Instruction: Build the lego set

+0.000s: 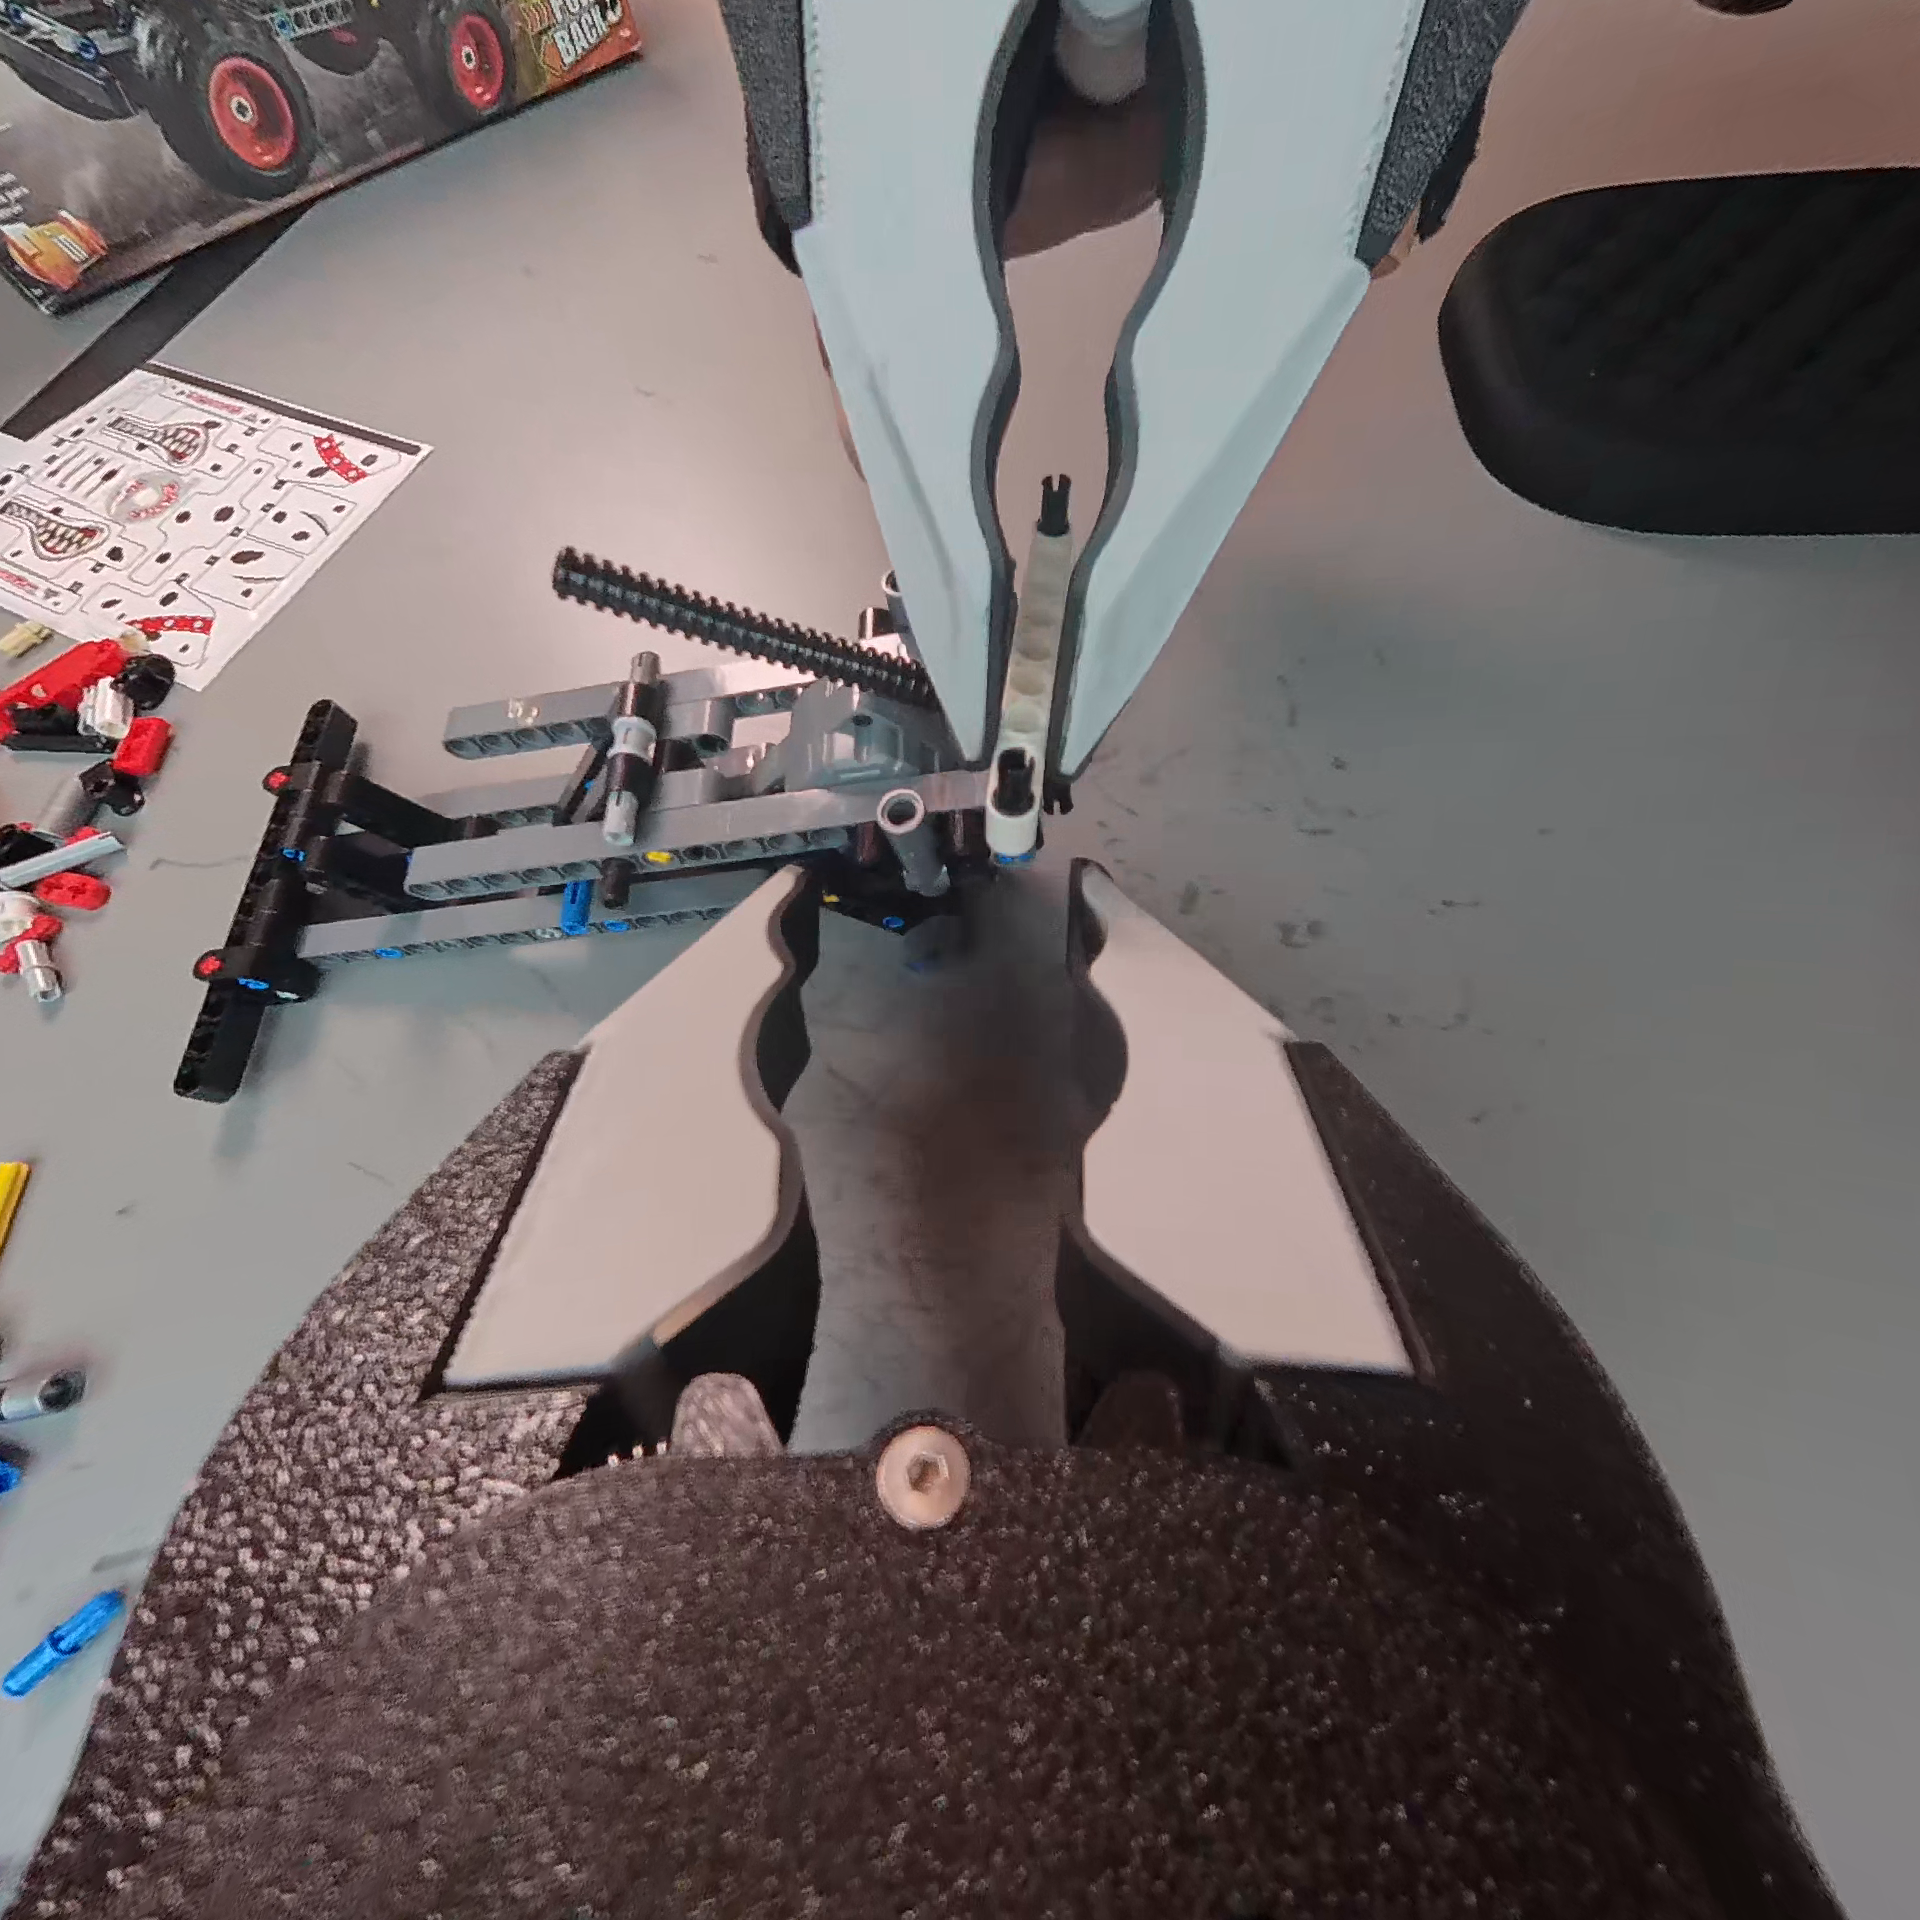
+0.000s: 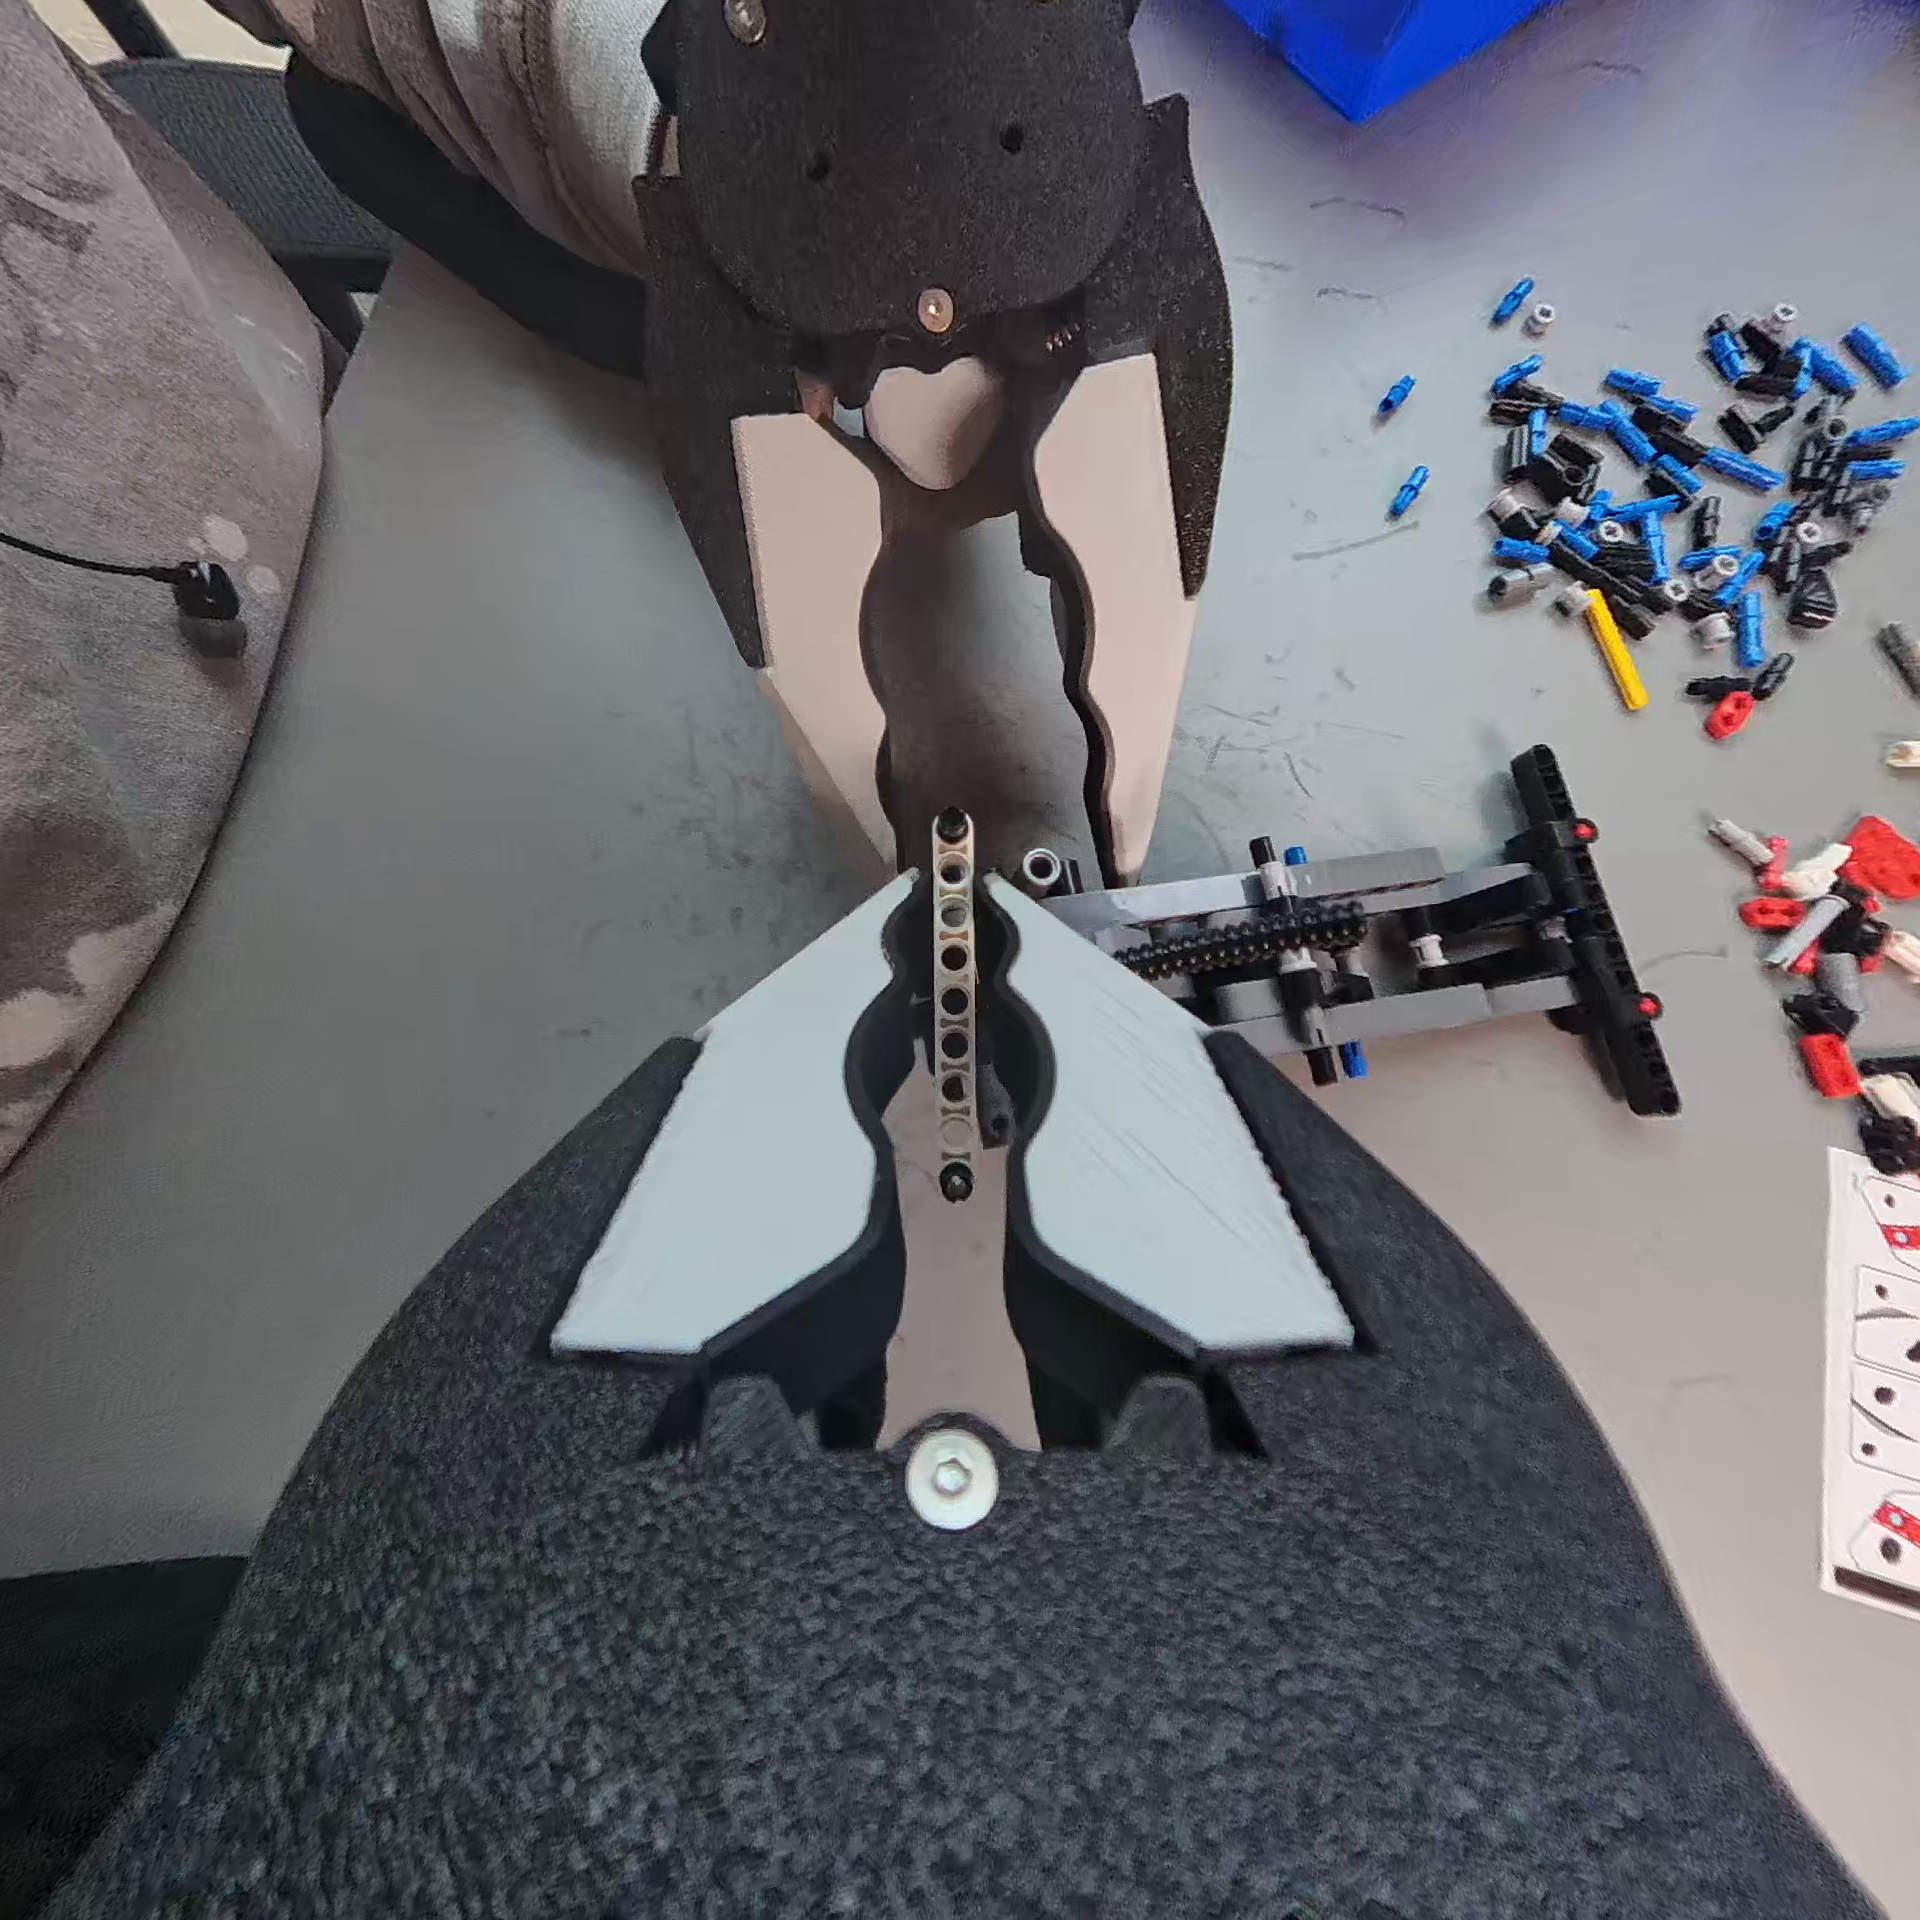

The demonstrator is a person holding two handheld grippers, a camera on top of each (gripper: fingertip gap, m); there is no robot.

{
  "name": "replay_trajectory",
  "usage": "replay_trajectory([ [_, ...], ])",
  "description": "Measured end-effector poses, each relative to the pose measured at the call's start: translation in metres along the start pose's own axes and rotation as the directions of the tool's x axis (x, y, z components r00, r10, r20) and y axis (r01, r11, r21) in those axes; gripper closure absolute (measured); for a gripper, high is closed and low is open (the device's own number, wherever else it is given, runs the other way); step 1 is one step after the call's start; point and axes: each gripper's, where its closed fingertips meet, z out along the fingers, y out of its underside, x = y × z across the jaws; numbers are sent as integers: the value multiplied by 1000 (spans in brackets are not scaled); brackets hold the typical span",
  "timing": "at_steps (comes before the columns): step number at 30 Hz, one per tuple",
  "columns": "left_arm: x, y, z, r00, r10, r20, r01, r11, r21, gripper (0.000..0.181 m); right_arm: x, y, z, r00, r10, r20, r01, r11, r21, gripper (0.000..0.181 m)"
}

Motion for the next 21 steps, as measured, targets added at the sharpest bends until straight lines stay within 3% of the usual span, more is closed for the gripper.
replay_trajectory([
  [5, -1, -6, 0, 1000, -22, -13, 22, 999, 24, 146, 1, 0, 2, 1000, 11, 8, -11, 1000, -2, 175],
  [11, -2, -6, -1, 998, -51, -36, 52, 998, 27, 147, 2, -1, -1, 999, 31, 11, -31, 999, 22, 174],
  [21, -1, -5, -1, 999, -31, -15, 31, 999, 22, 148, 0, 0, 3, 999, -38, -37, 34, 995, -98, 174],
])
